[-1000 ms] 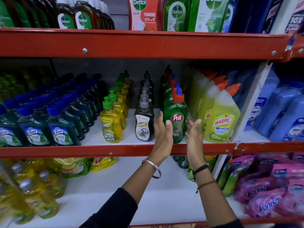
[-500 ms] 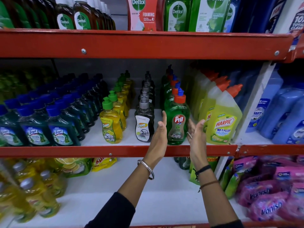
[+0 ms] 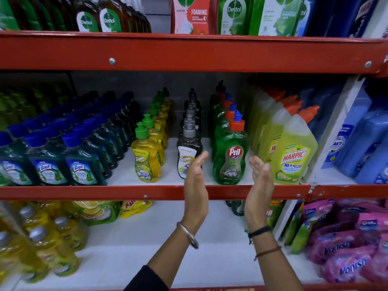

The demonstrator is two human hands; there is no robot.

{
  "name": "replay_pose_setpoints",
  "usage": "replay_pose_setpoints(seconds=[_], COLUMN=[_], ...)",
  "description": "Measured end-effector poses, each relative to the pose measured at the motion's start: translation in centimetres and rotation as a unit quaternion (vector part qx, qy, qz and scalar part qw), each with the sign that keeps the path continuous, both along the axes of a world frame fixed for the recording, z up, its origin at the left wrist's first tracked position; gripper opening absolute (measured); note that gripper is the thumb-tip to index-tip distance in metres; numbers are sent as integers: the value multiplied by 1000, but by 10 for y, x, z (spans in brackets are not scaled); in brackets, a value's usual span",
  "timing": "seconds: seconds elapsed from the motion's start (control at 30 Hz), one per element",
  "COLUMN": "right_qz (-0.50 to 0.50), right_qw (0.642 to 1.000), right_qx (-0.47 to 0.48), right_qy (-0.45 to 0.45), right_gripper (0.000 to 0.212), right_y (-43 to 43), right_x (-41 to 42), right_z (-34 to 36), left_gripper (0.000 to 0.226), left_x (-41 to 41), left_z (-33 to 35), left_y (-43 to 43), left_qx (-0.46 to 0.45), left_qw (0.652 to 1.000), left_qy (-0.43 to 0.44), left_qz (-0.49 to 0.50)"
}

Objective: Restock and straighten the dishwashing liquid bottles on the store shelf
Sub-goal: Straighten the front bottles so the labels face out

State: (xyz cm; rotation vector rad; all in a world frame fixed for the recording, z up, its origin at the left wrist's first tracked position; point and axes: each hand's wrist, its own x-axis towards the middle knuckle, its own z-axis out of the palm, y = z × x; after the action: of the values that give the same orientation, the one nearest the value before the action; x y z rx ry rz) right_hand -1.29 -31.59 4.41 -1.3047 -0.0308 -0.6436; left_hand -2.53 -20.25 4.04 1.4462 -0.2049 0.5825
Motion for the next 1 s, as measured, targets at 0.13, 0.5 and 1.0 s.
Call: replay_pose_setpoints(seconds=[0.13,0.5,1.0], right_qz=[65,229,243], right_qw=[994,971,968], right_qx=[-62,-54,-41], right_qy=[-55,42,49], right_gripper=[52,102,75], right_y=[47,88,78], right_x=[-23,20,16], right_z=[-21,2,7], left_gripper=[59,73,63], left_x=[0,30,9], left_z=[8,21,19], left_y=[28,82,88], left_qx=[-35,72,138], left_qw=[990,989,983], left_qy=[-25,124,117], left_qz=[132,-40,-23])
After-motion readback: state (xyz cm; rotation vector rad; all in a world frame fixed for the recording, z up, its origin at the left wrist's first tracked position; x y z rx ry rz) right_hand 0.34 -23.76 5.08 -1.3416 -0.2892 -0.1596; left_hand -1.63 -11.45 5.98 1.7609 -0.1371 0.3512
